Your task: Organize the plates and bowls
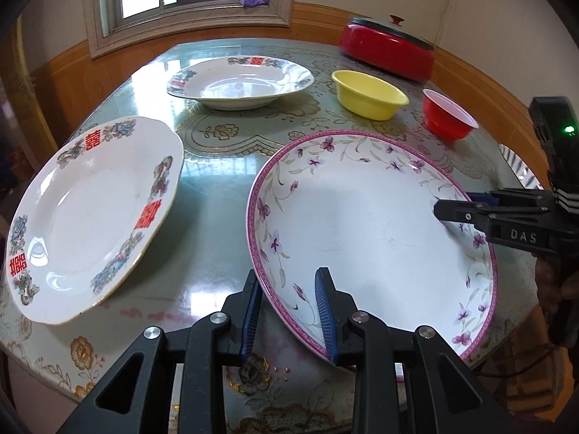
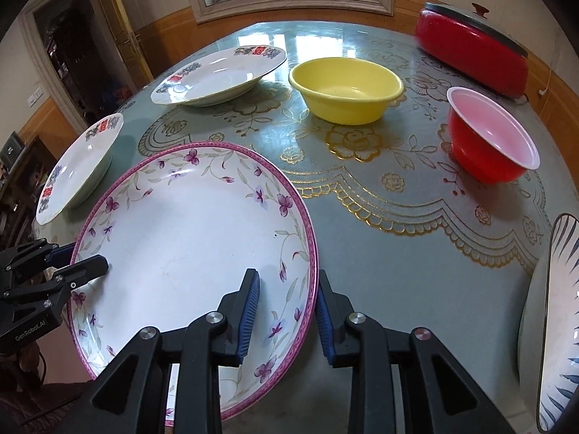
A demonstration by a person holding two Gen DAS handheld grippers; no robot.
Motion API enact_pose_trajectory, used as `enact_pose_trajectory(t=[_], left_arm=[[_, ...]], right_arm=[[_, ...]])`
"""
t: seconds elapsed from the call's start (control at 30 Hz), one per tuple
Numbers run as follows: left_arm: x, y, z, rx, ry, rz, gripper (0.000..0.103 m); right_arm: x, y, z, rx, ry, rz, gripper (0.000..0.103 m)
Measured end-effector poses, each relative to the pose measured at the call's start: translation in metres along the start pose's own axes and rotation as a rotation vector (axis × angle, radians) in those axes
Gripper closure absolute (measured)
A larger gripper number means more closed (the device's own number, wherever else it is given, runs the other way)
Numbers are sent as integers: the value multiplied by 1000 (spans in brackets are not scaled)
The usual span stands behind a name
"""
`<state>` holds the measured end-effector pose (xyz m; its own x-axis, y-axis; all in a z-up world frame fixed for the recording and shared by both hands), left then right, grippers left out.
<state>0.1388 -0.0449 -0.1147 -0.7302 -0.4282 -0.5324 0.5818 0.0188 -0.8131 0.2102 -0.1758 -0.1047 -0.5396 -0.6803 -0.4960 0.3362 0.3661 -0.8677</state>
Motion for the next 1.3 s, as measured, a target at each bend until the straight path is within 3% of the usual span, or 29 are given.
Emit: enact_pose_trajectory(t=[0.33,0.73,0.97,1.3], left_arm=[[-18,12,1,-65,-35,30,73],[-15,6,1,-100,-11,67,74],[-11,0,0,-115,-12,94,81],[-3,-22,-1,-102,-31,112,81]], right_arm=[[-24,14,5,98,11,8,74],[-19,13,4,98,21,22,73],[-19,11,2,116,20,29,73],[-17,10,4,121,65,25,72]])
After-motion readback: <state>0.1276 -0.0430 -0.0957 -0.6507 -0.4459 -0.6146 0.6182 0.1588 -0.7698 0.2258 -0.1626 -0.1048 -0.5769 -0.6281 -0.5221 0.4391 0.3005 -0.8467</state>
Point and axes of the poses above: each gripper's, at about its wrist camera, not at the fingertips, and y roughly the way its jaws point, z to its right, x to its underside, the point moved 6 cm from there along y, roughly the way its jaws point, and after that the axes turned 14 degrees about -y, right-handed, at the moved point
